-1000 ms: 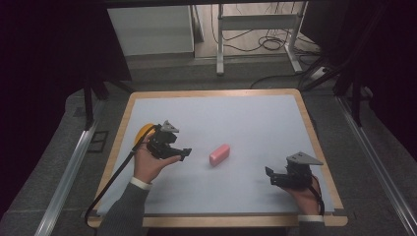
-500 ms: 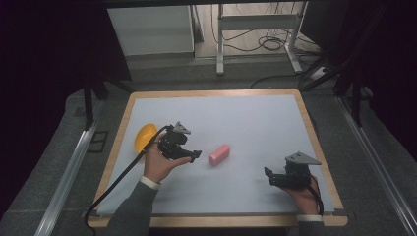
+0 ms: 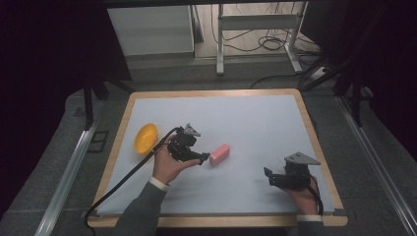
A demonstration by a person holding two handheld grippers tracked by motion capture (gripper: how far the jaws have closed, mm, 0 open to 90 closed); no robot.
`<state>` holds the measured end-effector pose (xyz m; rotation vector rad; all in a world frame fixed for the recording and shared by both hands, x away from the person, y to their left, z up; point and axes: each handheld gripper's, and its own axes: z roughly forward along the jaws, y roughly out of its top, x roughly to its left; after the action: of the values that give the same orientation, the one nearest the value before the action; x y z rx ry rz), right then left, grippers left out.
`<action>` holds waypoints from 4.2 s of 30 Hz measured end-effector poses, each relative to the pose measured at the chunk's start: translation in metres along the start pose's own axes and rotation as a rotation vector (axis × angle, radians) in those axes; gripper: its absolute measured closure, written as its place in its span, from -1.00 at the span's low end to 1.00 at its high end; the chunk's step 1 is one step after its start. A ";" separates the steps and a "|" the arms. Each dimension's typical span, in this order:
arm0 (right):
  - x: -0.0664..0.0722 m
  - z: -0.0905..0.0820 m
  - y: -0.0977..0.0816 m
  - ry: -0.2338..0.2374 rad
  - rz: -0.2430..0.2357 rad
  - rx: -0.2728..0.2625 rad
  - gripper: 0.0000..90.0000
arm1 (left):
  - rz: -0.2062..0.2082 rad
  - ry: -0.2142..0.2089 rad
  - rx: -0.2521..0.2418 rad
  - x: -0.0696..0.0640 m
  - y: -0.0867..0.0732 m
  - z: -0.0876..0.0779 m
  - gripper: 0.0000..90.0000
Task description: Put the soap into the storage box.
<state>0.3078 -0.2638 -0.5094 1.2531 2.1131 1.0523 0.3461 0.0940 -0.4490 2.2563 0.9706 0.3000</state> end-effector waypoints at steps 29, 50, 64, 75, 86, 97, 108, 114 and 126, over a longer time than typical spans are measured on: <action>0.000 0.003 -0.001 -0.003 -0.002 0.010 -0.82 | 0.026 -0.014 0.041 -0.011 0.027 0.037 -0.37; 0.001 0.005 -0.002 -0.004 -0.003 0.019 -0.82 | -0.006 -0.050 0.114 -0.007 0.030 0.077 -0.33; 0.001 0.005 -0.002 -0.003 -0.005 0.021 -0.82 | -0.007 -0.055 0.149 -0.015 0.031 0.091 0.33; 0.001 0.005 -0.002 -0.006 -0.004 0.020 -0.82 | -0.021 -0.044 0.143 -0.010 0.028 0.086 0.34; 0.002 0.006 -0.002 -0.009 -0.006 0.022 -0.82 | -0.020 -0.029 0.110 -0.007 0.029 0.070 0.34; 0.002 0.005 -0.002 -0.011 -0.007 0.024 -0.82 | -0.039 -0.019 0.082 0.000 0.025 0.057 0.34; 0.002 0.007 -0.002 -0.018 -0.012 0.026 -0.82 | -0.045 -0.002 0.070 0.012 0.021 0.043 0.34; 0.002 0.006 -0.002 -0.025 -0.009 0.024 -0.82 | -0.052 0.024 0.057 0.017 0.018 0.036 0.34; 0.002 0.006 -0.002 -0.028 -0.009 0.026 -0.81 | -0.062 0.061 0.039 0.027 0.006 0.015 0.34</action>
<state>0.3099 -0.2601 -0.5149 1.2618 2.1159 1.0010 0.3754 0.1032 -0.4573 2.2589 1.0843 0.3276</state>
